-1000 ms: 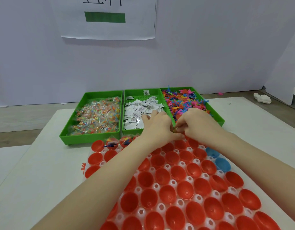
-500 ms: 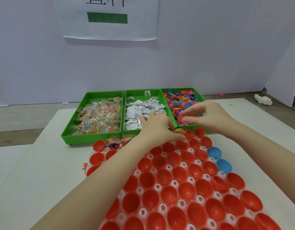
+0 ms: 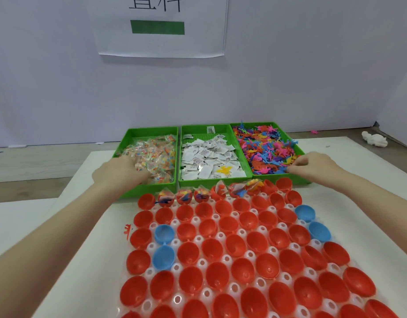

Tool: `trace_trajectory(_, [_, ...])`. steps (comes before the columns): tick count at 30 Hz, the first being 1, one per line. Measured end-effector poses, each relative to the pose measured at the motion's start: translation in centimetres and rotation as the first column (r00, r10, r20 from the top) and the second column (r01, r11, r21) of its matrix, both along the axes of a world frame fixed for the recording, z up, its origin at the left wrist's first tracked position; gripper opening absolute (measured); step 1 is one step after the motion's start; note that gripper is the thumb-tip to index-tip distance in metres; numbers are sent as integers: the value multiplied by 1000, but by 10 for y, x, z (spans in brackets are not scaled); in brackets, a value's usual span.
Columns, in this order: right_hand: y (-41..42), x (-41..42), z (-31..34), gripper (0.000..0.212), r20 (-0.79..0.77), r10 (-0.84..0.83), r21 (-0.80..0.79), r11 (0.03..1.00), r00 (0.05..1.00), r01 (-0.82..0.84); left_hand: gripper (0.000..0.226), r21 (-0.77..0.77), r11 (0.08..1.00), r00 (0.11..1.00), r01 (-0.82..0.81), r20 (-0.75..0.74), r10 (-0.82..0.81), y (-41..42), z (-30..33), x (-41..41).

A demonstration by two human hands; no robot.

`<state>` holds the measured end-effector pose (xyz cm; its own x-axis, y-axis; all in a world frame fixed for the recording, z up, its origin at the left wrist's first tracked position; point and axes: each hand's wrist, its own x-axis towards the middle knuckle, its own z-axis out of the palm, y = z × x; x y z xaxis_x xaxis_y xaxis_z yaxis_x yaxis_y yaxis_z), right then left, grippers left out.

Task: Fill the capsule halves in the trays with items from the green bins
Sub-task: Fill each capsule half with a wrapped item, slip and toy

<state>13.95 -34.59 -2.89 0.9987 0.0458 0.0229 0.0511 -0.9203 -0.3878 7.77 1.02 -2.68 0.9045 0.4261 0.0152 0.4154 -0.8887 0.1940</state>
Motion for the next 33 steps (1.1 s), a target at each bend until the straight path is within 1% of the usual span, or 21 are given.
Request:
trace_trajectory(1, [1, 1, 0, 25, 7, -7, 42, 999, 1000, 7, 44, 22, 1000, 999, 4, -38, -4, 4, -3, 0])
trace_trajectory(3, [1, 2, -1, 25, 25, -7, 88, 996, 1000, 4, 45, 17, 1000, 1000, 16, -6, -16, 7, -3, -3])
trace_trajectory(6, [0, 1, -6, 30, 138, -52, 78, 996, 989, 42, 31, -57, 996, 991, 68, 122, -60, 9, -1, -6])
trace_trajectory(9, [0, -1, -11, 26, 308, -157, 125, 984, 938, 124, 14, -115, 984, 955, 133, 282, -96, 8, -2, -10])
trace_trajectory(10, [1, -1, -12, 25, 354, -178, 135, 981, 918, 138, 14, -143, 979, 940, 146, 329, -92, 7, -4, -11])
trace_trajectory(13, [4, 1, -10, 23, 432, -206, 201, 971, 878, 129, 29, -217, 965, 912, 146, 408, -46, 6, -8, -11])
trace_trajectory(15, [9, 3, -6, 18, 417, -237, 324, 941, 877, 100, 30, -325, 936, 891, 134, 453, 30, 9, -10, -12])
trace_trajectory(16, [12, 4, -4, 16, 378, -251, 399, 913, 891, 88, 27, -381, 915, 876, 130, 477, 74, 11, -11, -13])
trace_trajectory(18, [19, 6, 1, 22, 260, -266, 507, 856, 928, 104, 22, -458, 879, 835, 131, 530, 151, 14, -13, -15])
trace_trajectory(20, [26, 8, 5, 27, 147, -276, 589, 796, 950, 140, 20, -497, 857, 785, 135, 582, 214, 13, -17, -19])
trace_trajectory(22, [35, 7, 9, 31, 105, -273, 648, 748, 956, 143, 19, -508, 849, 746, 145, 620, 244, 11, -20, -23])
trace_trajectory(24, [47, 6, 13, 35, 129, -223, 632, 770, 966, 93, 17, -533, 828, 725, 172, 638, 260, 9, -22, -26])
trace_trajectory(26, [62, 5, 17, 37, 115, -145, 600, 799, 983, 47, 12, -589, 787, 694, 183, 644, 321, 8, -22, -25])
trace_trajectory(27, [70, 4, 18, 37, 86, -110, 593, 804, 990, 38, 10, -636, 748, 670, 191, 641, 374, 8, -20, -25])
trace_trajectory(28, [78, 4, 18, 38, 66, -79, 550, 835, 995, 29, 14, -689, 695, 645, 206, 630, 433, 7, -17, -26])
trace_trajectory(29, [87, 4, 19, 40, 79, -39, 469, 883, 996, -2, 17, -738, 634, 625, 232, 613, 484, 6, -15, -26])
trace_trajectory(30, [95, 2, 19, 43, 109, 10, 351, 935, 994, -47, 19, -773, 577, 616, 264, 596, 516, 4, -12, -28])
trace_trajectory(31, [103, 1, 19, 43, 126, 63, 236, 967, 990, -91, 19, -792, 533, 614, 297, 586, 529, 3, -10, -30])
trace_trajectory(32, [111, 1, 19, 38, 118, 107, 156, 980, 987, -125, 19, -800, 502, 613, 329, 585, 531, 1, -7, -32])
trace_trajectory(33, [120, 0, 19, 29, 98, 148, 108, 981, 984, -158, 18, -802, 478, 610, 360, 589, 530, 0, -4, -35])
